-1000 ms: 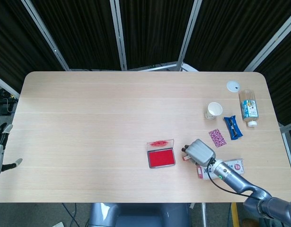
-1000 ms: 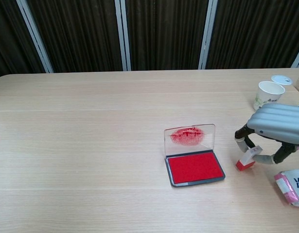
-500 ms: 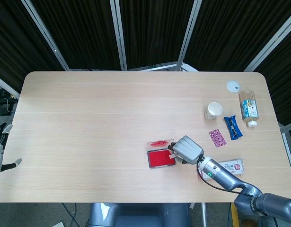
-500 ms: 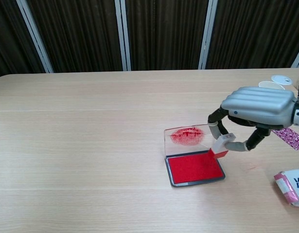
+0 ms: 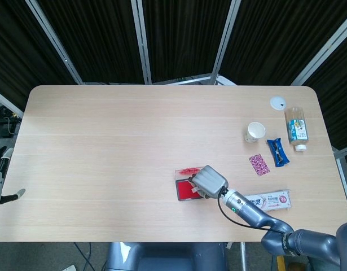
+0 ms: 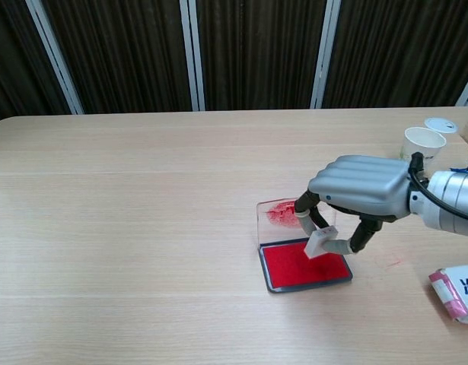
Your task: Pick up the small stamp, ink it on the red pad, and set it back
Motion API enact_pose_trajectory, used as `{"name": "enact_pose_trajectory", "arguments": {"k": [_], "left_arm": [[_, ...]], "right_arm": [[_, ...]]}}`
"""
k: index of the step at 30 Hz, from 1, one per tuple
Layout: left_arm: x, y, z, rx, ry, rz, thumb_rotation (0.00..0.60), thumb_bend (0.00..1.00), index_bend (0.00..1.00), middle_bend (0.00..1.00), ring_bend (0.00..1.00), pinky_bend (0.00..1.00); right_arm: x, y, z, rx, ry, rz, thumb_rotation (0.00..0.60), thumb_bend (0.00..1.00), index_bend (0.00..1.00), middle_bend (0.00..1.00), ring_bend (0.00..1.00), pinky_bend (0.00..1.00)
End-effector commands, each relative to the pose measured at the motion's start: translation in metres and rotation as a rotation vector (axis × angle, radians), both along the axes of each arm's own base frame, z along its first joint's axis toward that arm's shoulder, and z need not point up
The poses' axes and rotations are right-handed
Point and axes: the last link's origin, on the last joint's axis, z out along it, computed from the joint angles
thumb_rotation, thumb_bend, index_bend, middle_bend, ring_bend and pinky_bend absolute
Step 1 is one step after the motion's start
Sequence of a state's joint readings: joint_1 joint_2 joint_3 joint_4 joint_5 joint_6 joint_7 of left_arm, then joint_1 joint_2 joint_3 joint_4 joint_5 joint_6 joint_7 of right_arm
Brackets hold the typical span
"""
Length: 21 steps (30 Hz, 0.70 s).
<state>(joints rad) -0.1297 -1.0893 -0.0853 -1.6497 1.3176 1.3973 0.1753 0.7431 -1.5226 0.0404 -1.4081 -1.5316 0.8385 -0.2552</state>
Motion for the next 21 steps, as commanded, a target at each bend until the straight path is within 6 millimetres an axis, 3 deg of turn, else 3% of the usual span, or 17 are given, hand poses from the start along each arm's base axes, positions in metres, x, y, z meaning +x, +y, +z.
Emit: {"name": "enact_pose_trajectory", "arguments": {"k": [1, 21], "left_arm": [[0.0, 0.0, 0.0, 0.0, 0.0, 0.0, 0.6, 0.0, 0.0, 0.0, 0.0, 0.0], [-0.001, 0.001, -0.001, -0.001, 0.002, 0.008, 0.6, 0.0, 0.0, 0.0, 0.0, 0.0]], "right_arm": [[-0.002, 0.0, -0.003, -0.003, 0.008, -0.007, 0.6, 0.51, 0.56, 0.57, 0.84, 1.0], [-0.012, 0.001, -0.024, -0.004, 0.076, -0.006, 0.6, 0.53, 0.58, 0.58, 0.85, 1.0]]}}
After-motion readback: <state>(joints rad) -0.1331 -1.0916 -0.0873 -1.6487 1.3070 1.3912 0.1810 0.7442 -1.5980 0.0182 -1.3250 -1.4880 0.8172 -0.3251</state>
